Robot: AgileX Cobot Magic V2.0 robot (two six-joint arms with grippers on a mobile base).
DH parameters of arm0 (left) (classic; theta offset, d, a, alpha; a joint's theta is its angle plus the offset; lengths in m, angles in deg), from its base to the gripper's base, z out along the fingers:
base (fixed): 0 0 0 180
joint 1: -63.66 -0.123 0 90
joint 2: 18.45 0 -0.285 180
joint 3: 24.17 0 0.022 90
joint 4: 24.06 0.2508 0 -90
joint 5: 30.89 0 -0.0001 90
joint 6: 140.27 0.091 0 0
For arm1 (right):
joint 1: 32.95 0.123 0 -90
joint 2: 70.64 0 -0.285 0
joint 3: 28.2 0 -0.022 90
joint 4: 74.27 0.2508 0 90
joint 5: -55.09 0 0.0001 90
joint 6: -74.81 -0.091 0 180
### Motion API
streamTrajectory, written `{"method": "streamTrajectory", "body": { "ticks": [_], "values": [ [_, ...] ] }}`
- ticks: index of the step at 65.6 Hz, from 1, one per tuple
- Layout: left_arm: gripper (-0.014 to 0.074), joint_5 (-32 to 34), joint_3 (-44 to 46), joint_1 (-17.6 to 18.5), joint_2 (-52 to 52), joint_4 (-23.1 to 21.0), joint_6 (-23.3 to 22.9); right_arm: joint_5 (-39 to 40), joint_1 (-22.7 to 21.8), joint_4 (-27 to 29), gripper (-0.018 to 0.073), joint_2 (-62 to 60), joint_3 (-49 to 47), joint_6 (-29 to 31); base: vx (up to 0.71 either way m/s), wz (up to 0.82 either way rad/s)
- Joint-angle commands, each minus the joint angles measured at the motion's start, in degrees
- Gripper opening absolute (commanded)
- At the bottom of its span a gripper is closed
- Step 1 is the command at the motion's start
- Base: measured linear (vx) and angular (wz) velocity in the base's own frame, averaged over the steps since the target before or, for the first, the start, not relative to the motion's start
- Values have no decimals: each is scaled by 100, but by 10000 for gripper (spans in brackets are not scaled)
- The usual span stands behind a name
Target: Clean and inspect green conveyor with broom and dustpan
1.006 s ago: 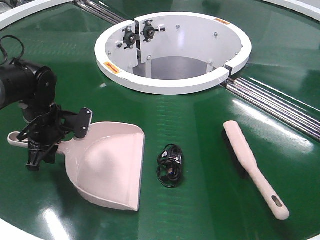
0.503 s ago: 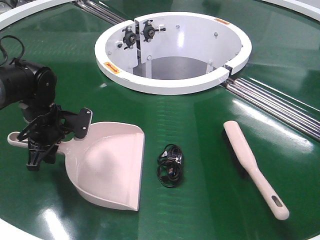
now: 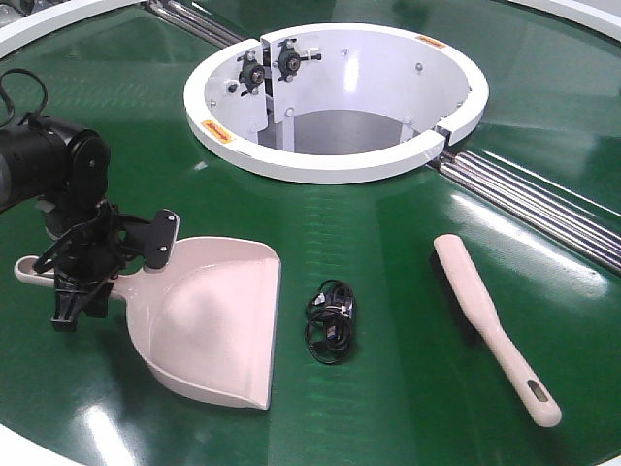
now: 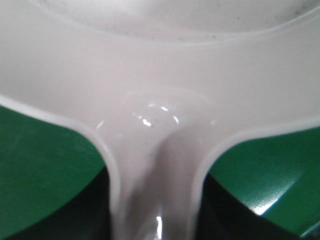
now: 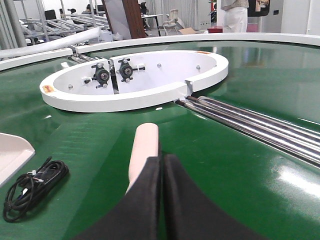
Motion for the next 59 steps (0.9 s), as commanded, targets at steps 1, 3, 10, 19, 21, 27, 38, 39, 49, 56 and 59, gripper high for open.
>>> {"method": "streamTrajectory", "body": {
  "ticks": [1, 3, 10, 19, 21, 27, 38, 39, 49, 56, 59],
  "values": [
    [-7, -30, 156, 28, -280, 1, -97, 453, 6, -32, -10, -100, 122, 21, 0, 0],
    [-7, -30, 156, 28, -280, 1, -97, 453, 6, -32, -10, -100, 122, 21, 0, 0],
    [-7, -30, 156, 28, -280, 1, -97, 453, 6, -32, -10, -100, 122, 21, 0, 0],
    [-7, -30, 156, 28, -280, 1, -97, 525, 6, -32, -10, -100, 110, 21, 0, 0],
    [-7, -30, 156, 28, -280, 1, -97, 592, 6, -32, -10, -100, 110, 21, 0, 0],
    [-7, -30, 156, 28, -280, 1, -97, 958, 6, -37, -10, -100, 110, 39, 0, 0],
    [-7, -30, 156, 28, -280, 1, -97, 1138, 14, -40, -10, -95, -182, 45, 0, 0],
    [-7, -30, 156, 28, -280, 1, -97, 1107, 14, -41, -10, -76, -247, 51, 0, 0],
    [-7, -30, 156, 28, -280, 1, -97, 573, 8, -50, -10, 452, -1116, 57, 0, 0],
    [-7, -30, 156, 28, -280, 1, -97, -136, 8, 15, -10, 1113, -1871, 37, 0, 0],
    [-7, -30, 156, 28, -280, 1, -97, -590, 8, 15, -10, 1423, -2191, 37, 0, 0]
  ]
}}
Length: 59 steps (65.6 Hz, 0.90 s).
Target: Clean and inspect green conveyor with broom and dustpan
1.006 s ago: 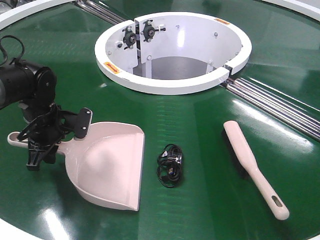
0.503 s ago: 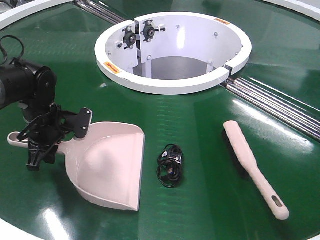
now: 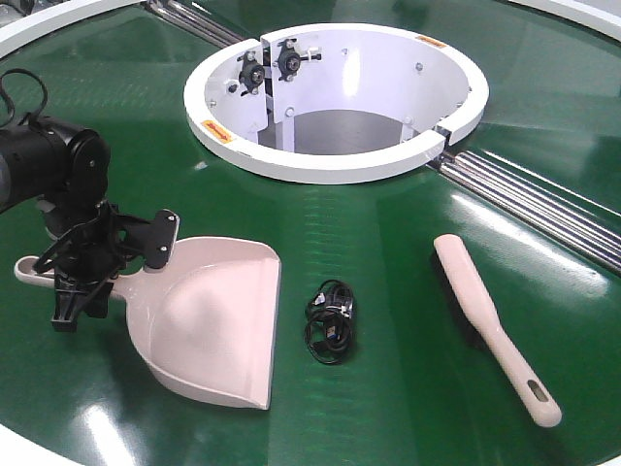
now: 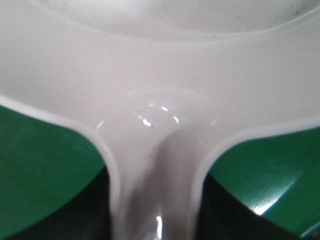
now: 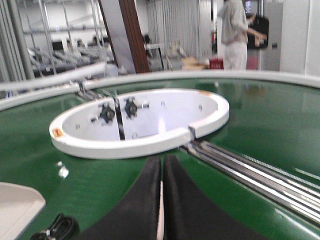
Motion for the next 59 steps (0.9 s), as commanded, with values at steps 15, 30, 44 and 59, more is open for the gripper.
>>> {"method": "streamTrajectory", "body": {
  "ticks": [15, 30, 44, 59],
  "values": [
    [-7, -31, 156, 28, -280, 4, -91, -1811, 8, 114, -10, 2055, -1860, 26, 0, 0],
    [-7, -31, 156, 28, -280, 4, -91, -1651, 8, 50, -8, 2717, -1930, 25, 0, 0],
    [-7, -31, 156, 28, -280, 4, -91, -2549, 19, -46, 64, 3470, -2568, 25, 0, 0],
    [-7, -31, 156, 28, -280, 4, -91, -3140, 158, -72, 290, 4219, -3127, 25, 0, 0]
  ]
}}
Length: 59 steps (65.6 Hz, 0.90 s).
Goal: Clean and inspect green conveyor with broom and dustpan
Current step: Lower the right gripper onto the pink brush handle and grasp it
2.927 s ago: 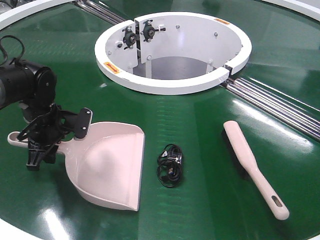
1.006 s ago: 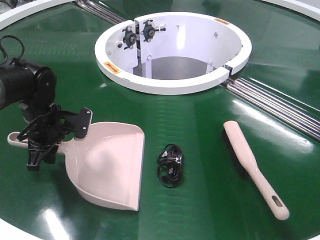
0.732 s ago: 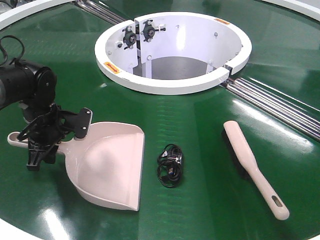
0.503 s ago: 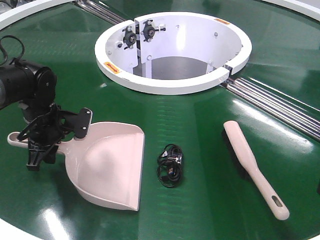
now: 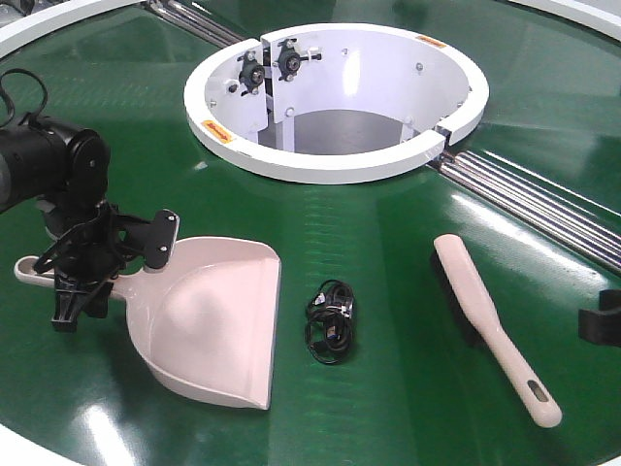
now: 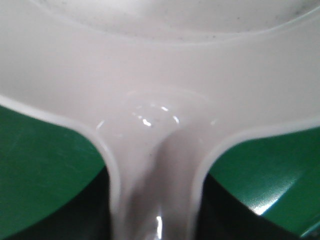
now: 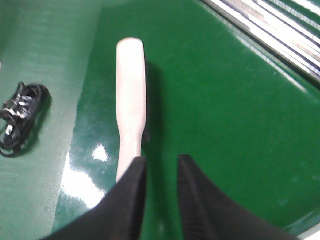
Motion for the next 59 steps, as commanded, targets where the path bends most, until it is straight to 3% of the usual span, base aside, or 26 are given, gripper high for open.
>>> {"method": "streamTrajectory", "body": {
  "ticks": [1, 13, 23, 42, 59],
  "values": [
    [-7, -31, 156, 28, -280, 4, -91, 109, 162, -120, 306, 282, -381, 31, 0, 0],
    [-7, -31, 156, 28, -280, 4, -91, -325, 738, -421, 474, 1037, -812, -6, 0, 0],
    [-7, -31, 156, 28, -280, 4, -91, -708, 902, -488, 552, 1732, -1223, -39, 0, 0],
    [-7, -31, 156, 28, -280, 4, -91, -1442, 897, -543, 557, 3281, -1786, -73, 0, 0],
    [-7, -31, 156, 28, -280, 4, -91, -1575, 897, -522, 545, 4240, -2213, -73, 0, 0]
  ]
}}
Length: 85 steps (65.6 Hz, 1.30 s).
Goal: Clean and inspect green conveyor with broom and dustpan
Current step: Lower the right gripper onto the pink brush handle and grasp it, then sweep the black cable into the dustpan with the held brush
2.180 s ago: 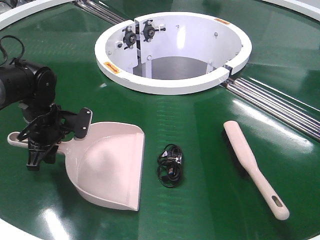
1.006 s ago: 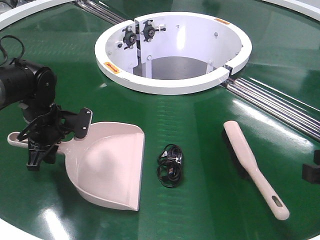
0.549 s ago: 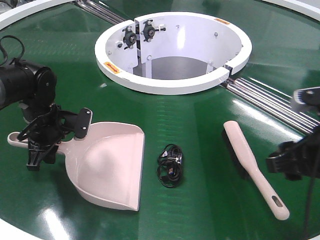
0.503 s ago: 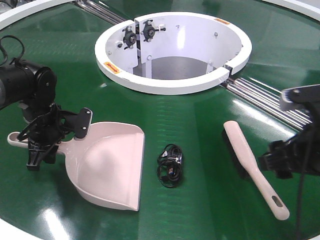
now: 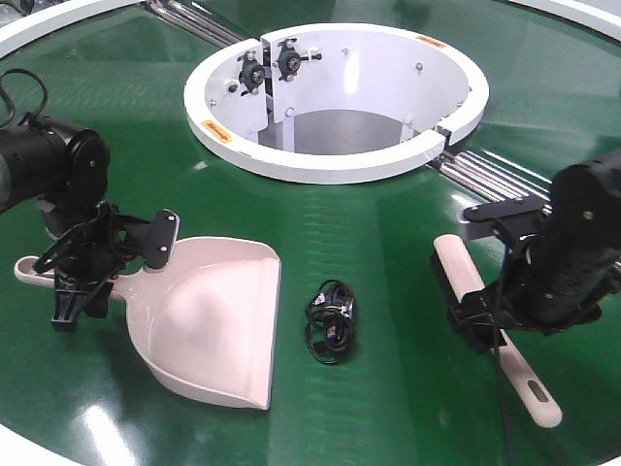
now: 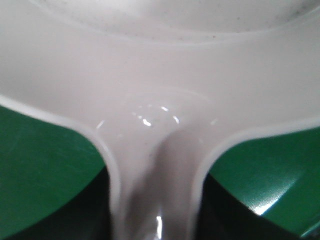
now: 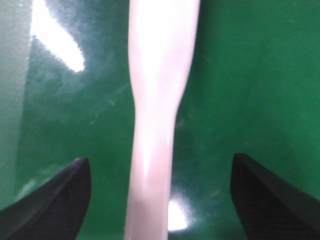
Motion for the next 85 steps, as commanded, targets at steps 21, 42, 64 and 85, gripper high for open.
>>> {"method": "streamTrajectory", "body": {
  "ticks": [21, 42, 64, 85],
  "values": [
    [-7, -31, 156, 28, -280, 4, -91, -44, 1, -66, 386, 680, -318, -19, 0, 0],
    [-7, -31, 156, 28, -280, 4, -91, 98, 1, -93, -12, 771, -318, -45, 0, 0],
    [-7, -31, 156, 28, -280, 4, -91, 53, -5, -120, -9, 191, -318, -206, 0, 0],
    [-7, -31, 156, 28, -280, 4, -91, -514, 1, -26, -8, -587, -318, -236, 0, 0]
  ]
}}
